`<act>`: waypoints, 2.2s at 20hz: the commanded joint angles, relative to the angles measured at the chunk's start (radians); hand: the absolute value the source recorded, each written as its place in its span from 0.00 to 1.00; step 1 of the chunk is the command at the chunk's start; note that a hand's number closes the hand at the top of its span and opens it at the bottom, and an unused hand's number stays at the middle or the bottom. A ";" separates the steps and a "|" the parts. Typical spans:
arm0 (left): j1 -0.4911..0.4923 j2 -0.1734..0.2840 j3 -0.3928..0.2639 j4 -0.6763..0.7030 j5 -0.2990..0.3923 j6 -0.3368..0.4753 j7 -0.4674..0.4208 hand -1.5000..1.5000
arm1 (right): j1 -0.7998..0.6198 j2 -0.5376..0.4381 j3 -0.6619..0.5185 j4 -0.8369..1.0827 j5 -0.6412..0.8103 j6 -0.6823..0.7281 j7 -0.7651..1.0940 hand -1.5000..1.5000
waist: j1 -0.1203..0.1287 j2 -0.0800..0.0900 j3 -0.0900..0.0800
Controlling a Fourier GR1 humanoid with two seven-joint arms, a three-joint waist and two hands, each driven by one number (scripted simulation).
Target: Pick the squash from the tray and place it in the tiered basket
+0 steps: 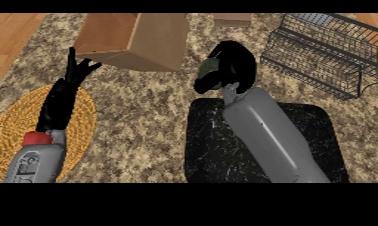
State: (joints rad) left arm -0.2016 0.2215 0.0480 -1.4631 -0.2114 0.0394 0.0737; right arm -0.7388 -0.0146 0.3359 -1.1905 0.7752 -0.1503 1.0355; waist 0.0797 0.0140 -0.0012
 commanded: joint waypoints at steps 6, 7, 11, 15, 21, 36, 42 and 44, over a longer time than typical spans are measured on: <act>-0.015 -0.017 0.000 0.010 -0.011 0.021 0.009 0.50 | -0.346 0.014 -0.005 0.160 0.298 -0.281 0.181 1.00 | -0.026 -0.007 -0.001; -0.008 0.021 0.016 0.003 -0.005 -0.005 0.025 0.50 | -0.378 0.014 0.013 0.162 0.331 -0.269 0.239 1.00 | -0.024 -0.011 -0.001; 0.023 0.002 0.028 0.022 0.003 0.012 -0.024 0.50 | -0.444 0.009 -0.063 0.245 0.425 -0.224 0.219 1.00 | -0.056 -0.012 0.000; 0.030 0.014 0.035 0.010 0.000 0.006 0.012 0.50 | -0.568 -0.009 -0.111 0.265 0.440 -0.011 0.255 1.00 | -0.070 -0.018 0.000; 0.024 0.009 0.046 0.053 -0.004 0.011 -0.040 0.50 | -0.576 -0.068 -0.260 0.332 0.348 -0.116 0.054 1.00 | -0.071 -0.011 0.001; 0.046 -0.002 0.032 -0.051 -0.015 0.010 0.046 0.50 | -0.524 -0.290 -0.209 0.581 0.510 0.019 -0.078 1.00 | -0.067 -0.014 0.001; 0.085 0.024 0.070 -0.036 0.016 -0.024 -0.018 0.50 | -0.443 -0.393 -0.251 0.511 0.462 0.061 -0.223 1.00 | -0.078 -0.017 0.001; 0.110 0.024 0.076 -0.051 0.027 -0.032 -0.028 0.50 | -0.429 -0.401 -0.279 0.492 0.428 0.073 -0.265 1.00 | -0.076 -0.017 0.001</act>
State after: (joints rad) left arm -0.1472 0.2386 0.1143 -1.4712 -0.2039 0.0281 0.0618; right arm -1.2287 -0.3690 0.0859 -0.6563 1.2420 -0.1003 0.8544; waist 0.0058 0.0000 -0.0004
